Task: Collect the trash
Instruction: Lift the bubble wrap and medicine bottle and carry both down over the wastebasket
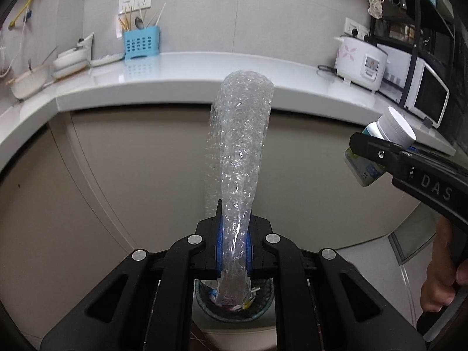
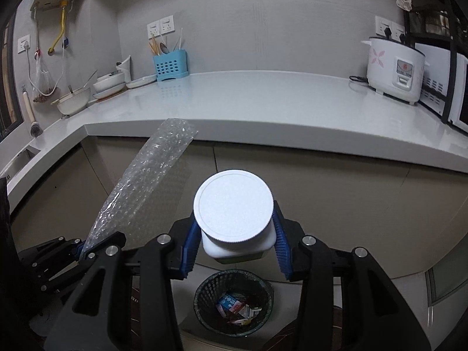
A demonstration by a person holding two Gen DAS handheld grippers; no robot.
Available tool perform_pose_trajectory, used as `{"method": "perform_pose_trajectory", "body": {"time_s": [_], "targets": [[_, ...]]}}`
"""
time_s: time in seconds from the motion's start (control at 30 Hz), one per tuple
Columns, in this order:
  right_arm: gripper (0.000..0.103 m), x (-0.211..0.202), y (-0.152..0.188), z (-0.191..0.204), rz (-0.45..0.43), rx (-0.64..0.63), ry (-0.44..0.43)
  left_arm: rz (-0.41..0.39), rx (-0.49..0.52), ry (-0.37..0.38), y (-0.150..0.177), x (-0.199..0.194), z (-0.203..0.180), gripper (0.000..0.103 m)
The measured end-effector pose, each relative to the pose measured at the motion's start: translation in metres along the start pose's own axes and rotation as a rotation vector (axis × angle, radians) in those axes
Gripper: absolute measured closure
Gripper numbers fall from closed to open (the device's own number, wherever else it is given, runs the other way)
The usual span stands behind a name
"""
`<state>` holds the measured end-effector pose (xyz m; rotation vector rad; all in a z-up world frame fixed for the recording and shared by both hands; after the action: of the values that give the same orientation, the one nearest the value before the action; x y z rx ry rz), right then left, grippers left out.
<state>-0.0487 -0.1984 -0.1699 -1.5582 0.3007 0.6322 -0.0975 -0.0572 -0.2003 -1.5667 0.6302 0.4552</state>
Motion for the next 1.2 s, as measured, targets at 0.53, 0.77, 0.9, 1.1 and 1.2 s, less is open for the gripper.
{"method": "perform_pose_trajectory", "body": {"time_s": [0.53, 0.77, 0.9, 1.1, 1.2], "targets": [[0.061, 0.086, 0.097, -0.011, 0.104, 0.032, 0.056, 0.154, -0.03, 0.066, 0.09, 0.104, 0.008, 0.093], [0.062, 0.138, 0.141, -0.019, 0.194, 0.083, 0.078, 0.196, -0.057, 0.063, 0.105, 0.147, 0.015, 0.093], [0.062, 0.167, 0.161, -0.024, 0.245, 0.101, 0.091, 0.226, -0.06, 0.06, 0.115, 0.169, 0.012, 0.093], [0.062, 0.204, 0.186, -0.033, 0.297, 0.123, 0.112, 0.299, -0.082, 0.067, 0.142, 0.208, 0.011, 0.093], [0.062, 0.219, 0.199, -0.037, 0.319, 0.128, 0.126, 0.371, -0.11, 0.083, 0.158, 0.236, 0.013, 0.093]]}}
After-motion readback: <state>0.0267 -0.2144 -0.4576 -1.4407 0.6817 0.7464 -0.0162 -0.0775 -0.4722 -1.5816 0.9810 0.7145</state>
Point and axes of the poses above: each gripper's, at about its wrist camera, not at the fingertips, and x roughly the way its jaws point, z to its left, y to its underside, the point moved 8 cm from there along x, roughly the way its jaws point, and after that the axes turned 2 degrees about y, right-handed, at the moved point
